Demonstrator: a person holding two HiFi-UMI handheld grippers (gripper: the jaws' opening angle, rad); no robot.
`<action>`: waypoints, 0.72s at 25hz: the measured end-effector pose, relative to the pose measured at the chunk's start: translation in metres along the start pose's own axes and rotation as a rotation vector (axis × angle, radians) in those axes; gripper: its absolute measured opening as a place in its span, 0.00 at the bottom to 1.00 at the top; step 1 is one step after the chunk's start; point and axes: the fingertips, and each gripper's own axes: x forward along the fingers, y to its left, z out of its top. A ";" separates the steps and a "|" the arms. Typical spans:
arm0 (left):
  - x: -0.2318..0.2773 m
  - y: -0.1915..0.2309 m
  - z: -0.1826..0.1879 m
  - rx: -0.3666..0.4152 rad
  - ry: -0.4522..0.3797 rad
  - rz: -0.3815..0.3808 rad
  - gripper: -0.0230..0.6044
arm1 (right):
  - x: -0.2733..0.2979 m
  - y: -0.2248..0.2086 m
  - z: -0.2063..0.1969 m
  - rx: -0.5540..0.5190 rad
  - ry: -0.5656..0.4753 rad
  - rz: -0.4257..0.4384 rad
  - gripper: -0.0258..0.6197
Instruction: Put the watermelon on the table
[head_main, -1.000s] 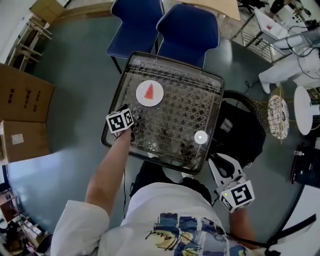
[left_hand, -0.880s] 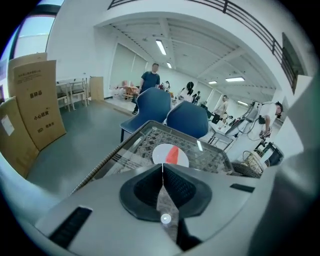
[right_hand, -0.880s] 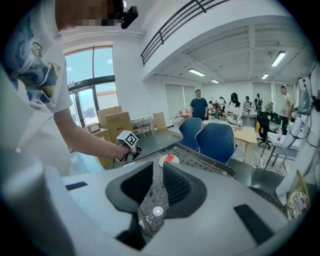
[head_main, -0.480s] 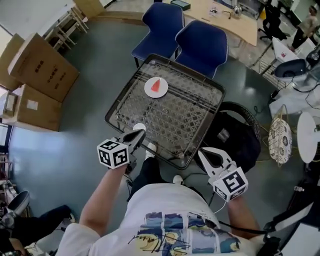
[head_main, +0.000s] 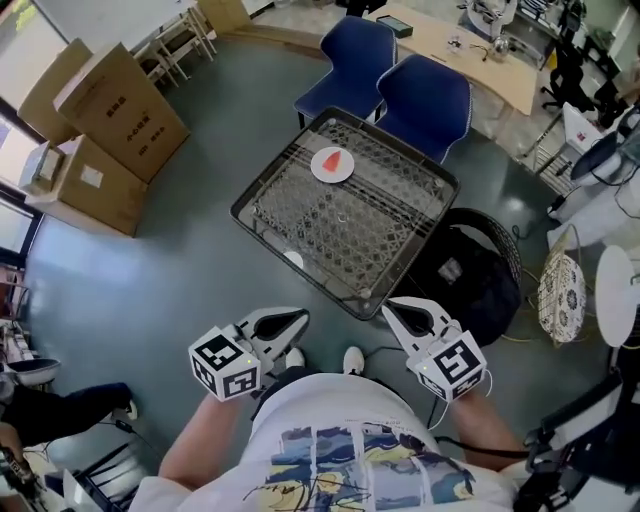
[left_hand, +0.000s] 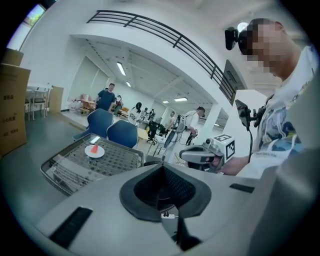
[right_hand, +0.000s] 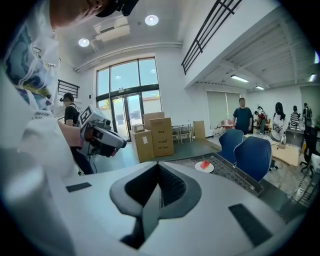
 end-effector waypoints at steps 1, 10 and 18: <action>-0.005 -0.005 0.002 -0.003 -0.013 -0.001 0.05 | 0.001 0.006 0.001 -0.004 0.000 0.009 0.06; -0.078 -0.030 0.008 0.031 -0.068 -0.027 0.05 | 0.020 0.076 0.008 -0.034 0.026 0.036 0.06; -0.156 -0.046 -0.020 0.061 -0.059 -0.075 0.05 | 0.040 0.163 0.028 -0.065 0.008 0.013 0.05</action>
